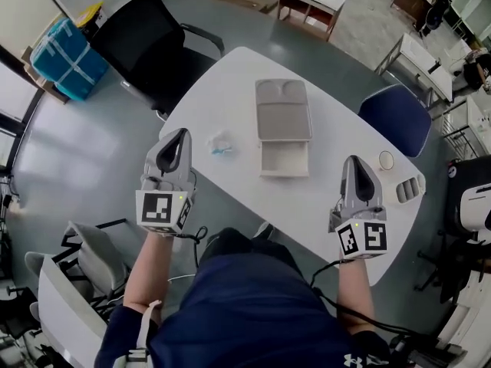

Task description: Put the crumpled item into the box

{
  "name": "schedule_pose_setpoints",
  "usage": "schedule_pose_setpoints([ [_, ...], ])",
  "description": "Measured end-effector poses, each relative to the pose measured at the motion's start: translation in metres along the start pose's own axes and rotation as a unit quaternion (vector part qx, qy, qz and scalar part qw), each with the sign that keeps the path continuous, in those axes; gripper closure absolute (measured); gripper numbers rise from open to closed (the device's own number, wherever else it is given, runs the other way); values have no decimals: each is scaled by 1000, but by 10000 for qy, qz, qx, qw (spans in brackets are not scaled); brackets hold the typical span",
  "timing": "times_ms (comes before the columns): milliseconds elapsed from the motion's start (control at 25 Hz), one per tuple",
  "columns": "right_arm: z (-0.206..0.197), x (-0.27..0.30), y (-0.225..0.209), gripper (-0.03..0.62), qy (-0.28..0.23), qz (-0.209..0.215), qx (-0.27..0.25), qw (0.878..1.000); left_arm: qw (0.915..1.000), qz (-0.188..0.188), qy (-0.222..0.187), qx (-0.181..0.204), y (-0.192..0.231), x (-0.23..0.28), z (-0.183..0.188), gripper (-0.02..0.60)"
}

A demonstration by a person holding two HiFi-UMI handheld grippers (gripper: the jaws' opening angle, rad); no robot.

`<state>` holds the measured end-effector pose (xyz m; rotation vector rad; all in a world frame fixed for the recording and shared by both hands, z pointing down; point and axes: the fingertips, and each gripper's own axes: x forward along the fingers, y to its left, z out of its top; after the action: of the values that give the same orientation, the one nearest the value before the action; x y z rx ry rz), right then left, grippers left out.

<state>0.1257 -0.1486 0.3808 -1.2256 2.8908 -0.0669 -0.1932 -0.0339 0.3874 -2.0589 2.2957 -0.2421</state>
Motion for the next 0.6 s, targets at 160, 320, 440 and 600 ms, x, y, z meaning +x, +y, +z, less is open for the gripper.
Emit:
schedule_pose_setpoints([
  [160, -10, 6, 9, 591, 142, -19, 60, 9999, 9995, -88, 310, 42, 15, 10, -27, 580],
  [320, -13, 13, 12, 591, 189, -197, 80, 9996, 9969, -328, 712, 51, 27, 30, -64, 580],
  [440, -15, 17, 14, 591, 240, -350, 163, 9990, 9898, -785, 1179, 164, 26, 50, -99, 580],
  [600, -16, 20, 23, 591, 333, -520, 124, 9980, 9682, -1604, 1884, 365, 24, 71, -150, 577],
])
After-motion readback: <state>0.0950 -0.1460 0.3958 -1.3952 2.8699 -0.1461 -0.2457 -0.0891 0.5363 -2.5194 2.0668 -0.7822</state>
